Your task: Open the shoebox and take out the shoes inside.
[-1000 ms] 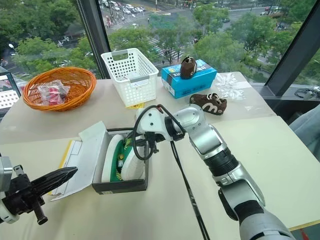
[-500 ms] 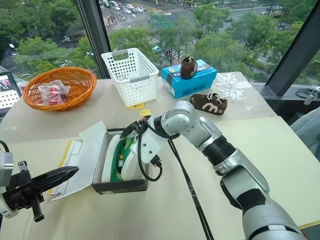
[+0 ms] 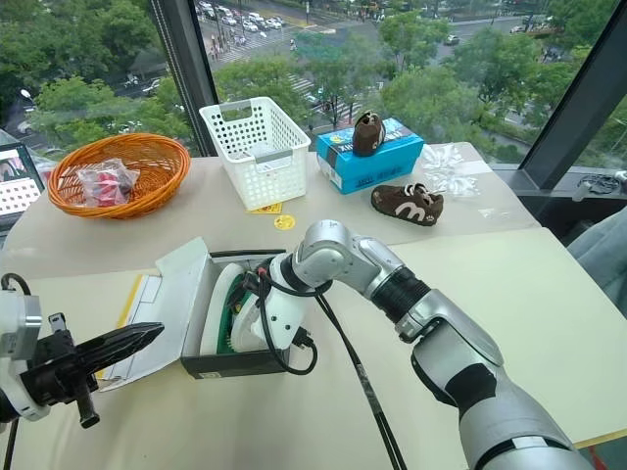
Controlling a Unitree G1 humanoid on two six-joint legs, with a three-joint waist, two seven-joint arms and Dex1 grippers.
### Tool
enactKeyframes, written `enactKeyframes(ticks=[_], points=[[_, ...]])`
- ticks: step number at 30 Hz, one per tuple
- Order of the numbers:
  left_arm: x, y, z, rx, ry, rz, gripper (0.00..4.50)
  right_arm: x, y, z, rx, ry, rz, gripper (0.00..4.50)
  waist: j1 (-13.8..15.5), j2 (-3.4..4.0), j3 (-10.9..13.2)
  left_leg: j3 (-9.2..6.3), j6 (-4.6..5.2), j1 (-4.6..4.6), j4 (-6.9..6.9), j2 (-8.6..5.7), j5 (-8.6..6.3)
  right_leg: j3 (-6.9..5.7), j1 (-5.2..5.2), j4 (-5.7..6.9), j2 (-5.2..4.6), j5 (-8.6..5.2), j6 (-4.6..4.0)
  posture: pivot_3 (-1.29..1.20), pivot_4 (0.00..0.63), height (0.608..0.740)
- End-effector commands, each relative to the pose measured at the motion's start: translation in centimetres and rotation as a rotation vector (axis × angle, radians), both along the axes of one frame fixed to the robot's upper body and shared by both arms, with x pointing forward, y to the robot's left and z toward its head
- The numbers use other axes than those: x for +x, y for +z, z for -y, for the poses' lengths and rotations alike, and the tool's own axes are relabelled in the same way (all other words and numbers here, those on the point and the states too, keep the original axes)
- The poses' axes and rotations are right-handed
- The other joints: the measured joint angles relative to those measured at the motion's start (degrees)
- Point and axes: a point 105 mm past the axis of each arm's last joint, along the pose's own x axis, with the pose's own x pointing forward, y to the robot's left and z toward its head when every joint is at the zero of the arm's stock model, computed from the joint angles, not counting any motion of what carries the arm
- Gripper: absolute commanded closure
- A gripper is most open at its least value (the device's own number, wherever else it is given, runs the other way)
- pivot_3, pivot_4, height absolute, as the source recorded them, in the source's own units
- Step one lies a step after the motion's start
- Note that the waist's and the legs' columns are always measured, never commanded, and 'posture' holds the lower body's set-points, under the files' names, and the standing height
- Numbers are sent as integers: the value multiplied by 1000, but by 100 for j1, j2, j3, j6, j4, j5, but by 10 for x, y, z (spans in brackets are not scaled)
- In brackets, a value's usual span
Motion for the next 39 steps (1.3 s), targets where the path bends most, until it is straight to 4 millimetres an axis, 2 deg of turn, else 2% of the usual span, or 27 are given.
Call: enactKeyframes(ticks=[1, 10, 15, 18, 23, 24, 26, 28, 33, 39], points=[[0, 2, 5, 25, -10, 20, 4500, 3, -11, 8, -77, -6, 3, 985, 2, 0, 0, 0, 0, 1, 0, 0, 0, 0, 1, 0, 0, 0, 0, 0, 150, 736], [2, 1, 5, 25, -7, 22, 4500, 2, -32, 36, -249, -20, -36, 985, 101, 0, 0, 0, 0, 8, -1, -2, 0, 1, 10, -4, -3, -1, 0, 0, 150, 736], [2, 1, 4, 27, -10, 23, 4500, 2, -34, 34, -247, -20, -39, 985, 126, -1, -1, 0, 3, 8, -1, -5, -2, -1, 14, -9, -7, -2, 2, 0, 150, 736], [3, 1, 4, 30, -13, 21, 4500, 2, -32, 32, -231, -20, -45, 1616, 124, -1, -1, 0, 3, 8, -1, -5, -2, -1, 15, -10, -8, -2, 2, 0, 150, 736], [-3, -6, 3, 64, -46, -16, 4500, 1, -29, 29, -209, -10, -48, 3211, 98, -1, -2, 0, 3, 25, -3, -2, -2, -1, 28, -7, -5, -6, -5, 0, 150, 736], [-5, -10, 3, 83, -57, -30, 4500, 1, -29, 29, -206, -10, -48, 3441, 94, -1, -2, 0, 3, 30, -3, -1, -2, -1, 33, -6, -4, -25, -35, 0, 150, 736], [-8, -15, 2, 109, -73, -45, 4500, 1, -28, 29, -203, -15, -49, 3813, 56, -1, -2, 2, 3, 37, -3, 2, -2, 0, 38, -3, 1, -28, -40, 0, 150, 736], [-8, -14, 2, 105, -78, -41, 4500, 2, -26, 29, -199, -23, -49, 4003, 53, -1, -2, 3, 3, 39, -3, 6, -1, 2, 37, 1, 6, -29, -41, 0, 150, 736], [-5, -13, 1, 106, -79, -30, 4500, 8, -6, 23, -113, -47, -23, 4043, 69, -1, -2, 1, 1, 41, -3, 14, -1, -3, 35, 8, 12, -35, -39, 0, 150, 736], [-3, -14, 1, 114, -76, -26, 4500, 5, 45, 11, 116, -107, -157, 4043, 80, 0, 2, 2, 1, 18, -2, 12, 0, -1, 9, 8, 7, -26, -49, 0, 150, 736]])
